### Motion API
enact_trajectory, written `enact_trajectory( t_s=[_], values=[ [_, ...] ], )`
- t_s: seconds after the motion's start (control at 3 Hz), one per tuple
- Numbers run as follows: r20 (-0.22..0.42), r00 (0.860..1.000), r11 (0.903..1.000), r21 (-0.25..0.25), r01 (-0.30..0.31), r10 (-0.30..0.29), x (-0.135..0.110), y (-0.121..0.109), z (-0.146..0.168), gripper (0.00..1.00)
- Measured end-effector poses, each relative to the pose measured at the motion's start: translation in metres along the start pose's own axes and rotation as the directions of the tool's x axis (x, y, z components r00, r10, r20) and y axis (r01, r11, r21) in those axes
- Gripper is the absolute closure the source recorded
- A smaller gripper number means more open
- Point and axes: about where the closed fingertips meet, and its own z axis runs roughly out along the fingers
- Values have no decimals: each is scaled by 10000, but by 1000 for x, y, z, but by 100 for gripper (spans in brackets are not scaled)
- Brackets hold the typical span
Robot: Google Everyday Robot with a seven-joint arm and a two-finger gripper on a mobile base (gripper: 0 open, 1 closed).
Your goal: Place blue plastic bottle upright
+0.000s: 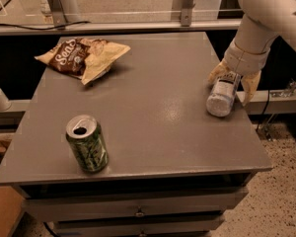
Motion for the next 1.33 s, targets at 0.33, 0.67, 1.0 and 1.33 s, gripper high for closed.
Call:
enact_trajectory(
  t_s=[0.33, 0.67, 1.0, 1.33],
  values=[
    [-25, 10000, 10000, -67, -27, 27, -2, -2, -2, 58],
    [-237, 9993, 9996, 34, 287, -286, -12, -10, -15, 82],
    [-513, 9945, 9951, 321, 932, -915, -33, -23, -36, 100],
    [-819, 9804, 9790, 838, 1857, -1790, -55, -35, -55, 100]
  ],
)
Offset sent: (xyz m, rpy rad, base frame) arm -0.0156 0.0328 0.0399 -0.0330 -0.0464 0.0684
